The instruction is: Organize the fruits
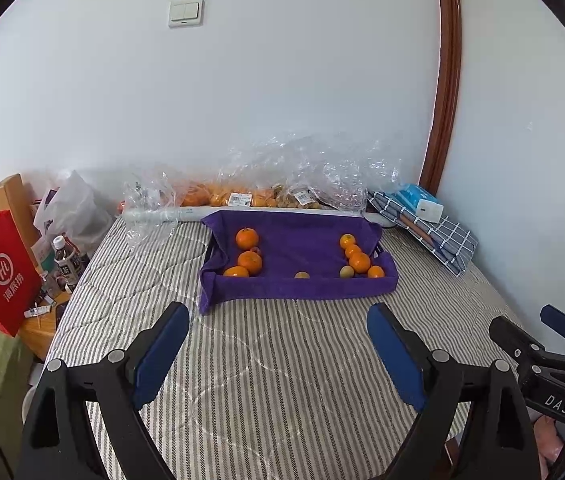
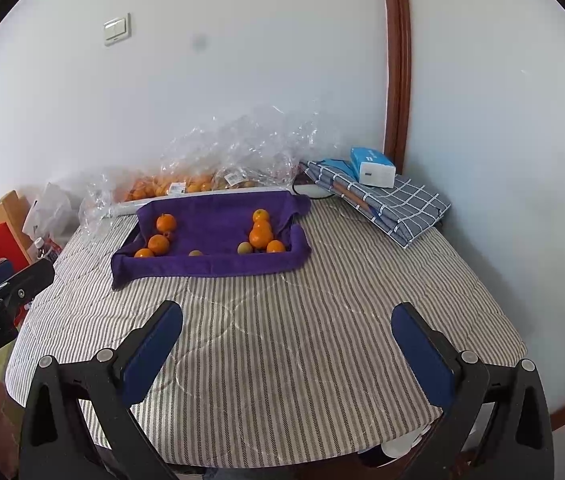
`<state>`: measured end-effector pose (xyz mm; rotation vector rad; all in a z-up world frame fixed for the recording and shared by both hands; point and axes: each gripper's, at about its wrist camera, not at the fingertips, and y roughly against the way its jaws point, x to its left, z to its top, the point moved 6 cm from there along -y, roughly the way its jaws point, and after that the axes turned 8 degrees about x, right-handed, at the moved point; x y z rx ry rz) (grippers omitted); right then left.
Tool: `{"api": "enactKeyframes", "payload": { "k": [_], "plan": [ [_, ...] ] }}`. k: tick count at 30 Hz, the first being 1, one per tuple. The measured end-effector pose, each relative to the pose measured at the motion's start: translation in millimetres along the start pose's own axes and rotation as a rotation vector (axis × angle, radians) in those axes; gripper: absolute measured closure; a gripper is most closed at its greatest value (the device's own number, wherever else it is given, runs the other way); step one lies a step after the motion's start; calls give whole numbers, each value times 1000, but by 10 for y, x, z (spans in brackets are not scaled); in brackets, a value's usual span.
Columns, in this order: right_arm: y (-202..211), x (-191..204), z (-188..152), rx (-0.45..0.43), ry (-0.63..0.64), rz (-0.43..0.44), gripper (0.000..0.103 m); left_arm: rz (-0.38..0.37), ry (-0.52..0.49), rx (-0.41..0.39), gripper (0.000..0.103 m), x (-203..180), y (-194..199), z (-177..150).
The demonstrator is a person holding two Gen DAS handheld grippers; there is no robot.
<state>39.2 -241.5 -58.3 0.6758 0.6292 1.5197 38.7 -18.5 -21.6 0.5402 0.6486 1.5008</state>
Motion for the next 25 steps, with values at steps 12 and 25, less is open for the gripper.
{"api": "enactKeyframes", "payload": {
  "k": [12,25],
  "plan": [
    [-11,36,8,0,5,4,0,3,8,0,13,52,1,2],
    [28,66,30,-13,7,0,0,18,8,-9,13,101,8,13]
  ]
}}
